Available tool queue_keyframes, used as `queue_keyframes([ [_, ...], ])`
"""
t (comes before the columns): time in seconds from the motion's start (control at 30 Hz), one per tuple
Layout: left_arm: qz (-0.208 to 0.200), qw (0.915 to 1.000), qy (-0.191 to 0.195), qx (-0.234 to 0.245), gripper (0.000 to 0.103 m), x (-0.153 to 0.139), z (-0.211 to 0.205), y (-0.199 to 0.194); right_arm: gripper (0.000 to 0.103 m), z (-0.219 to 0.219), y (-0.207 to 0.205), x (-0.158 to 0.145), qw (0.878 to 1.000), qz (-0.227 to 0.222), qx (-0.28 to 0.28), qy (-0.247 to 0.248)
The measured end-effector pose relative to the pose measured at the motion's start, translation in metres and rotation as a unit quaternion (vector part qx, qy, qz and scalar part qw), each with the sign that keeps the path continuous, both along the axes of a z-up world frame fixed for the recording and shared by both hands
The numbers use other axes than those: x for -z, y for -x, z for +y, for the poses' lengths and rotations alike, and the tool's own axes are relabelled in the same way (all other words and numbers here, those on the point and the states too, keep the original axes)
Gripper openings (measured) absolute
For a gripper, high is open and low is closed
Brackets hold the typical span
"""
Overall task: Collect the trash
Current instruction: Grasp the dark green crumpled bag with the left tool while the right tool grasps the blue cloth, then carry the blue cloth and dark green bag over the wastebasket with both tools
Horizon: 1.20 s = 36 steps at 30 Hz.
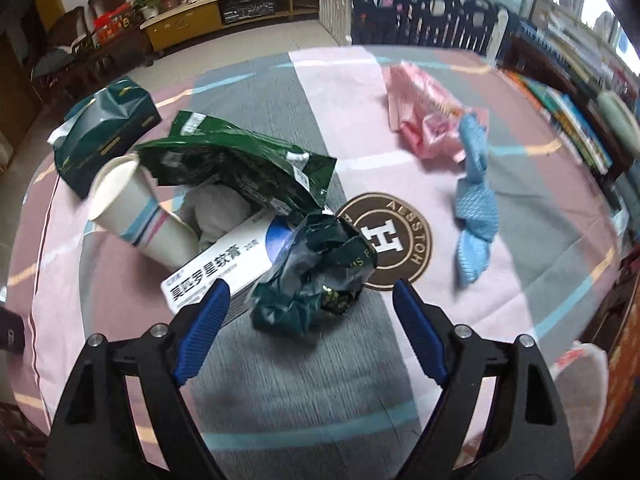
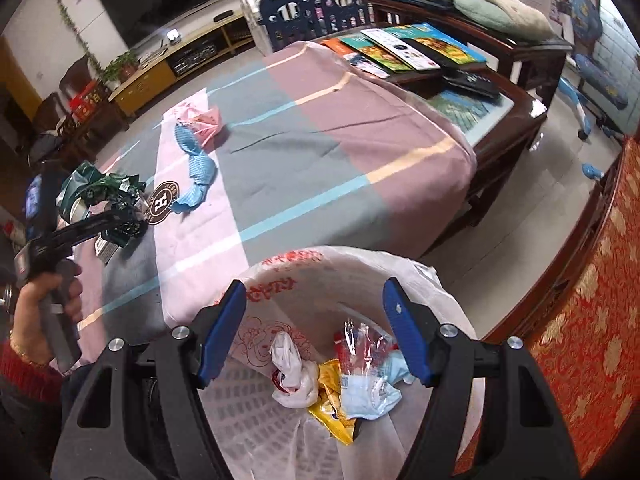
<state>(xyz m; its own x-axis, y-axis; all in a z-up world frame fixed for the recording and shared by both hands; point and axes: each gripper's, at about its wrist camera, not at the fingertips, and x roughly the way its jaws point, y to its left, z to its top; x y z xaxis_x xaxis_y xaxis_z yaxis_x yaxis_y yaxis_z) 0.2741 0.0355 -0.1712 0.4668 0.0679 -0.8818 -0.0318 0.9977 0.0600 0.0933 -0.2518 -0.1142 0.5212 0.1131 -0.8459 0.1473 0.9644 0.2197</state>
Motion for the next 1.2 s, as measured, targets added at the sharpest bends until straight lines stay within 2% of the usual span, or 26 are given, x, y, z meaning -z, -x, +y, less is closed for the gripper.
queue_keyframes([
  [0.03, 0.009, 1.0000, -0.001, 0.003, 0.058, 0.007, -0.001, -0.002, 0.070, 0.003, -0.004, -0.001, 1.000, -0.001, -0.005, -0.001],
  [0.07, 0.014, 0.9999, 0.002, 0.004, 0.058, 0.011, 0.000, -0.002, 0.070, 0.007, -0.010, 0.000, 1.000, -0.001, -0.009, -0.005],
  [0.17, 0.009, 0.9987, 0.050, -0.002, 0.042, 0.012, 0.008, 0.010, 0.070, 0.020, -0.032, 0.004, 1.000, 0.000, -0.019, -0.021],
  [0.2, 0.010, 0.9973, 0.072, -0.007, 0.032, 0.011, 0.014, 0.017, 0.070, 0.026, -0.041, 0.005, 1.000, 0.000, -0.023, -0.021],
  [0.3, 0.000, 0.9925, 0.116, -0.037, 0.032, 0.005, 0.033, 0.045, 0.070, 0.053, -0.070, 0.014, 0.999, 0.000, -0.042, -0.013],
  [0.43, -0.011, 0.9862, 0.144, -0.082, 0.032, -0.001, 0.056, 0.085, 0.070, 0.092, -0.115, 0.032, 0.997, 0.021, -0.070, -0.011],
  [0.53, -0.022, 0.9856, 0.128, -0.109, 0.032, -0.007, 0.066, 0.115, 0.070, 0.121, -0.144, 0.043, 0.996, 0.019, -0.086, 0.025],
  [0.67, -0.040, 0.9874, 0.089, -0.124, 0.032, -0.017, 0.075, 0.144, 0.070, 0.155, -0.186, 0.061, 0.989, 0.003, -0.093, 0.111],
  [0.73, -0.043, 0.9869, 0.087, -0.129, 0.032, -0.020, 0.081, 0.153, 0.070, 0.162, -0.207, 0.073, 0.987, 0.013, -0.088, 0.136],
  [0.8, -0.044, 0.9864, 0.089, -0.131, 0.032, -0.020, 0.086, 0.155, 0.070, 0.162, -0.226, 0.087, 0.987, 0.033, -0.078, 0.139],
  [0.87, -0.045, 0.9861, 0.088, -0.134, 0.032, -0.020, 0.088, 0.155, 0.056, 0.165, -0.231, 0.088, 0.987, 0.024, -0.091, 0.130],
  [0.9, -0.045, 0.9858, 0.090, -0.134, 0.032, -0.021, 0.090, 0.158, 0.035, 0.170, -0.231, 0.086, 0.985, 0.022, -0.114, 0.131],
  [0.93, -0.046, 0.9857, 0.091, -0.134, 0.032, -0.021, 0.090, 0.158, 0.029, 0.175, -0.228, 0.083, 0.982, 0.024, -0.127, 0.139],
  [1.1, -0.052, 0.9864, 0.092, -0.126, 0.032, -0.024, 0.080, 0.157, 0.028, 0.183, -0.191, 0.058, 0.978, 0.004, -0.175, 0.114],
  [1.2, -0.056, 0.9871, 0.090, -0.119, 0.032, -0.029, 0.073, 0.158, 0.028, 0.175, -0.160, 0.046, 0.980, 0.010, -0.188, 0.070],
])
